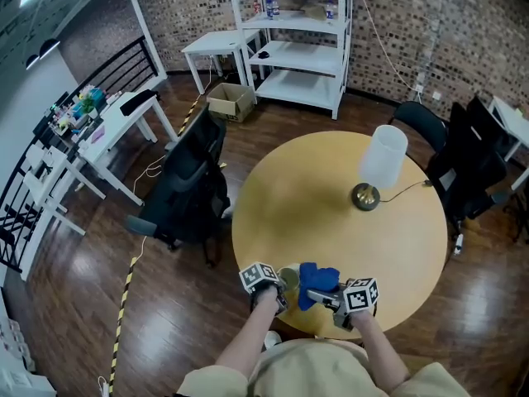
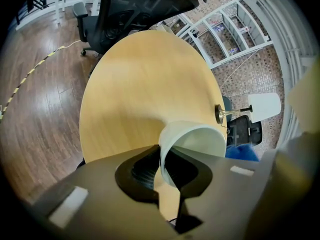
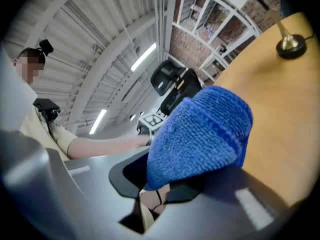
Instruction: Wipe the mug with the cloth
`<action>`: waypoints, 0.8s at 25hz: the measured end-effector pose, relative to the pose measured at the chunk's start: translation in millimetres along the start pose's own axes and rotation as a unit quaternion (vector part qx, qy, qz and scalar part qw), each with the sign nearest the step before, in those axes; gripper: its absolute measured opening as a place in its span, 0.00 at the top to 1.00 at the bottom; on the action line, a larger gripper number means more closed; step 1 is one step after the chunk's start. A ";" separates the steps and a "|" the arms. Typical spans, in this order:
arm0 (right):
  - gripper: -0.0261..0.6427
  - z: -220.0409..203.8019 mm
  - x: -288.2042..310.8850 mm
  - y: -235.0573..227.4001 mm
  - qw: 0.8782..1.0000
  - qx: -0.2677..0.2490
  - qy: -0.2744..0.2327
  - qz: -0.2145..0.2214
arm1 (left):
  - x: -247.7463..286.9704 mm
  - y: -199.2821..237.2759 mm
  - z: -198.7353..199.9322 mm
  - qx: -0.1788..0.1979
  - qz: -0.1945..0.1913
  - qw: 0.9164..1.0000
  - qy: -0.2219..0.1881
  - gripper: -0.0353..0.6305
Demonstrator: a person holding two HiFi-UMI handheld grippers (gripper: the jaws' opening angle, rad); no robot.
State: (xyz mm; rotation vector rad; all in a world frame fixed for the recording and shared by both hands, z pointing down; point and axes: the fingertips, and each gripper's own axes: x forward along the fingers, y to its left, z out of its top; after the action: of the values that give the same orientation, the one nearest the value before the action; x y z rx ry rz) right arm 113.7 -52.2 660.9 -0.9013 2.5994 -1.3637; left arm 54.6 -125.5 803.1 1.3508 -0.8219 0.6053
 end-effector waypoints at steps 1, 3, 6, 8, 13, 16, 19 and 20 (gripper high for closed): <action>0.87 14.6 -9.9 3.1 1.000 -0.008 -0.022 -0.007 | 0.8 -3.5 0.0 0.006 -0.003 1.000 0.002 0.91; 0.87 36.7 -31.2 8.7 0.998 -0.038 -0.041 -0.025 | 1.9 -13.9 -0.2 0.024 -0.009 1.000 0.008 0.88; 0.87 53.8 -62.3 2.2 0.993 -0.079 -0.045 -0.075 | 4.0 -31.4 2.8 0.034 -0.015 0.999 0.009 0.81; 0.87 58.5 -79.1 -4.9 0.989 -0.088 -0.050 -0.112 | 4.9 -36.8 6.7 0.036 -0.013 0.999 0.003 0.80; 0.87 61.7 -102.3 -11.4 0.983 -0.085 -0.062 -0.149 | 6.1 -39.4 10.6 0.033 -0.025 0.999 0.004 0.77; 0.87 69.0 -104.8 -8.7 0.979 -0.103 -0.067 -0.164 | 0.2 -43.9 10.3 0.045 -0.050 0.998 0.008 0.75; 0.87 87.9 -107.6 2.3 0.972 -0.123 -0.098 -0.172 | -18.7 -65.8 8.1 0.060 -0.112 0.992 0.005 0.59; 0.87 96.0 -109.6 5.4 0.968 -0.139 -0.108 -0.182 | -27.2 -78.4 6.7 0.066 -0.144 0.987 0.003 0.55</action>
State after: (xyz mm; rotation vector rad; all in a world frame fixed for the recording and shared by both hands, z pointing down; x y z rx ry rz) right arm 232.5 -62.1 576.8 -1.5364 2.5776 -0.8986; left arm 99.3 -141.1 734.6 1.5543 -0.5733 0.4413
